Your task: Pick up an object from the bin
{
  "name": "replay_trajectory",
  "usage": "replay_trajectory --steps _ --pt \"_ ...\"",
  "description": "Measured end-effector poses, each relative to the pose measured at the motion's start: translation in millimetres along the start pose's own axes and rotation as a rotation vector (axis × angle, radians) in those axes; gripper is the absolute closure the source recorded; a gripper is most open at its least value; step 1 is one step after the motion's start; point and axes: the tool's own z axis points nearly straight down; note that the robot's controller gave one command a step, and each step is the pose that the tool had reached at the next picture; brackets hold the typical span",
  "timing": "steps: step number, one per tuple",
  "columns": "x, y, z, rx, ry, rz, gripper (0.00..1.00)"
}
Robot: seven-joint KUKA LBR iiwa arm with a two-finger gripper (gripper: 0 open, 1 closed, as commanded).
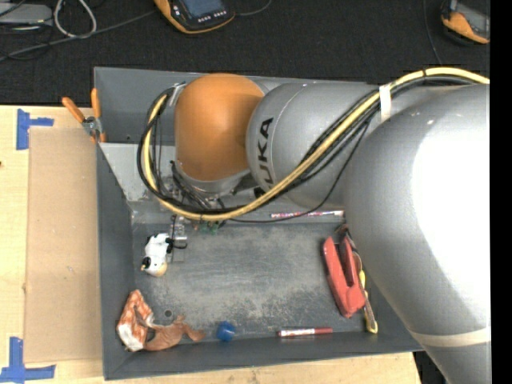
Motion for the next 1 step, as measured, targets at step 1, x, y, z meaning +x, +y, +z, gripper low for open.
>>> replay_trajectory --steps 1 --pt "-3.2 -30.6 38.8 -0.001 0.0 -0.252 0.0"
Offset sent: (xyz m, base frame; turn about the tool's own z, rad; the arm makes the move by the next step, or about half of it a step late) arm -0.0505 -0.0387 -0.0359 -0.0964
